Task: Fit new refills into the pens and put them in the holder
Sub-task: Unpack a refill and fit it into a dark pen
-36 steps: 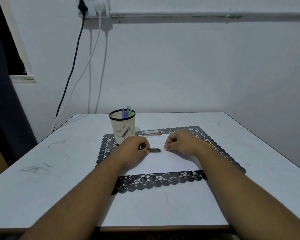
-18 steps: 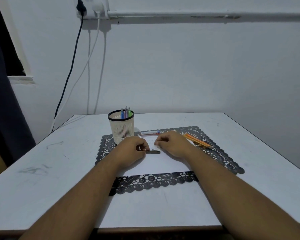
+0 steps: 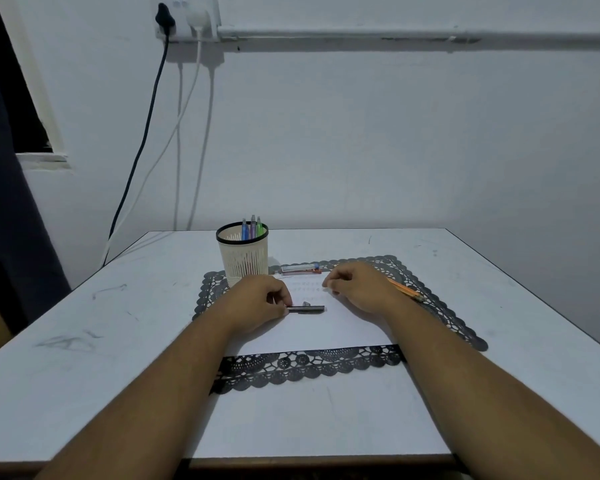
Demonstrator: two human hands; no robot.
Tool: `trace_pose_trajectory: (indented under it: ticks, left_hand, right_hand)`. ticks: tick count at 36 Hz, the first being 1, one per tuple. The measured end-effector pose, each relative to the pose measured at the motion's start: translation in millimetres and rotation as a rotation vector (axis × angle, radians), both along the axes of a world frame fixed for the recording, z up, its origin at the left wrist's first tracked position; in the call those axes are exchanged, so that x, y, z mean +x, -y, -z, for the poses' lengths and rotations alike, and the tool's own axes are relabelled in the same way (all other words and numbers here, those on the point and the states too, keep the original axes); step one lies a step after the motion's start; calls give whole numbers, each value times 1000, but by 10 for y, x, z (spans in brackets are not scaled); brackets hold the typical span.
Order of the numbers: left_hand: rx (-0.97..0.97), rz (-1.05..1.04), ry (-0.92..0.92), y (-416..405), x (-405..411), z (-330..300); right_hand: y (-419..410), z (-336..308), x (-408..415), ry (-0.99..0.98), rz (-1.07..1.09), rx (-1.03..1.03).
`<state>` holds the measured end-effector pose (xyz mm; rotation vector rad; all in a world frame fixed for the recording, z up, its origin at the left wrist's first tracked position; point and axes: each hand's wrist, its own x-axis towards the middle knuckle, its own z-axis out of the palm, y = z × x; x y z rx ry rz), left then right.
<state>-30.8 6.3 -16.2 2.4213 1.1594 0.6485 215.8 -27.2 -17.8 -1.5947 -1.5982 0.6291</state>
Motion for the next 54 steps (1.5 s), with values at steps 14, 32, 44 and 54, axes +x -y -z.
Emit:
trace_pose_trajectory:
  ticks: [14,32,44,54]
  left_hand:
    - [55,12,-4,18,84,39]
    - [50,1,47,-8,82,47]
    - [126,1,181,-25,67,50]
    - [399,-105,339,28,114,-4]
  right_hand:
    - [-512,-170,-17,173,105,39]
    - [-886,-61,-265,745,55,34]
    - [-661,-208,-165,281,21,208]
    - [-122,-153,-262,77,-194,264]
